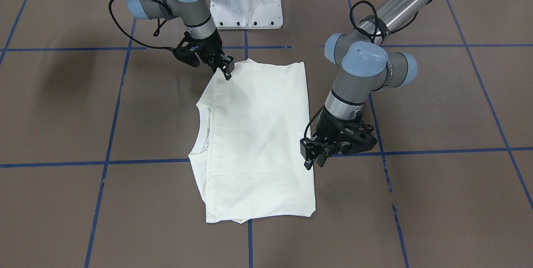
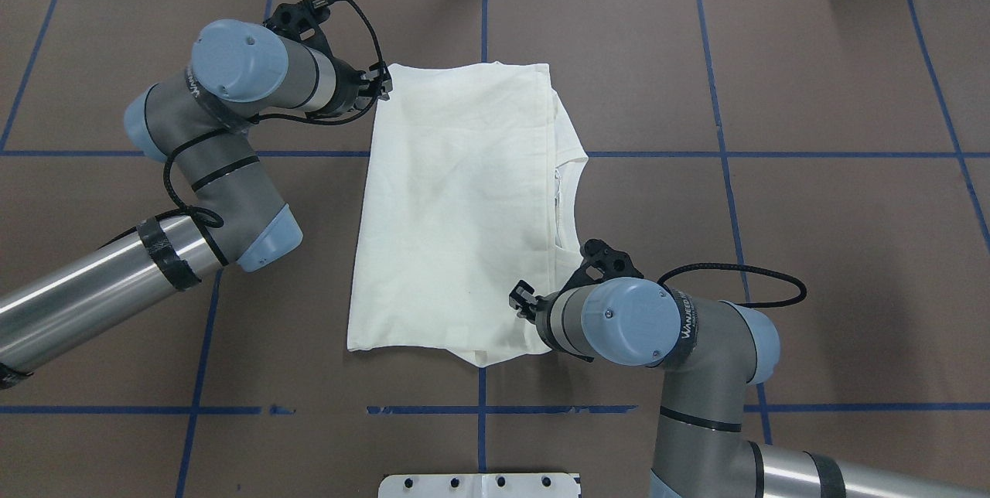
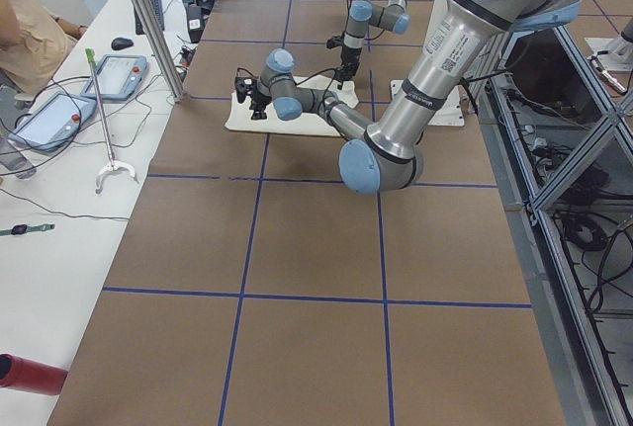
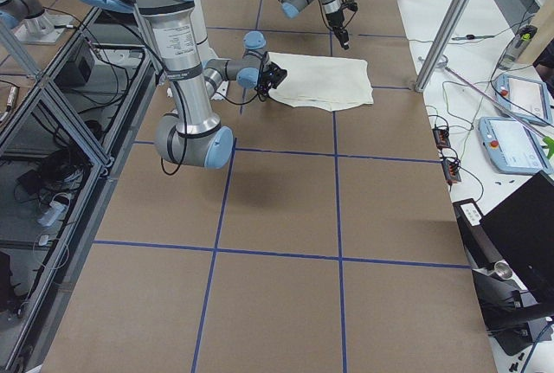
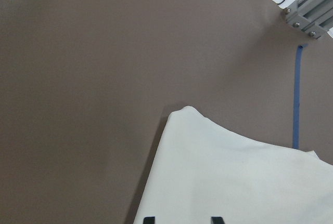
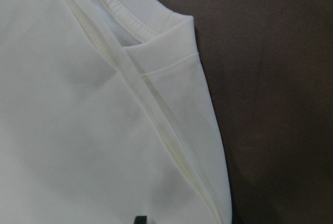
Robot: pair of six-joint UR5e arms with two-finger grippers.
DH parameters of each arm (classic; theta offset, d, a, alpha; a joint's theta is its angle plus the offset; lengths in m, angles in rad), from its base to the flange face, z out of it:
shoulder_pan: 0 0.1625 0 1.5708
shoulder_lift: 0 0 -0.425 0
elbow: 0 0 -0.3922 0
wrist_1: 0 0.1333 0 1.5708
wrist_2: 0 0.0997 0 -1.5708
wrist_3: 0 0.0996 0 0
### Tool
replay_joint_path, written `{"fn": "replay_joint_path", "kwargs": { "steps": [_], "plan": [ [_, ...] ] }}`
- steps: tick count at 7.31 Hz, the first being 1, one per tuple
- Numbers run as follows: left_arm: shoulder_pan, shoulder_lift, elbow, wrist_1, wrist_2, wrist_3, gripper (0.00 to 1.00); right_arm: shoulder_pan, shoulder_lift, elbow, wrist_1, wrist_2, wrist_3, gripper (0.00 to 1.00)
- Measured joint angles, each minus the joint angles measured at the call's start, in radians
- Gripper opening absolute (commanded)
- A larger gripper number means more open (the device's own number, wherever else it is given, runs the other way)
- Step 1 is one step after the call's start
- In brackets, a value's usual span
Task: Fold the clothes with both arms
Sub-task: 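Release the shirt and move the right gripper to the collar corner nearest the robot, then move the left gripper to the shirt's near corner and grasp both near corners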
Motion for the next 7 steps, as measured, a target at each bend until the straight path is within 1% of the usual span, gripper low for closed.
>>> {"fn": "replay_joint_path", "kwargs": {
  "steps": [2,3,5,7],
  "plan": [
    [0.000,0.001,-0.002,-0.001,-0.002,0.001,0.47,0.007,-0.002,0.015,-0.001,0.004,-0.004,0.00],
    [0.003,0.012,-0.024,0.000,-0.004,0.001,0.47,0.010,-0.005,0.031,-0.002,0.007,-0.005,0.00],
    [0.049,0.084,-0.144,0.005,-0.003,-0.061,0.49,0.015,-0.015,0.066,-0.003,0.013,-0.007,0.00],
    [0.147,0.207,-0.309,0.010,0.027,-0.203,0.60,0.019,-0.063,0.131,-0.003,0.031,-0.009,0.00]
  ]
}}
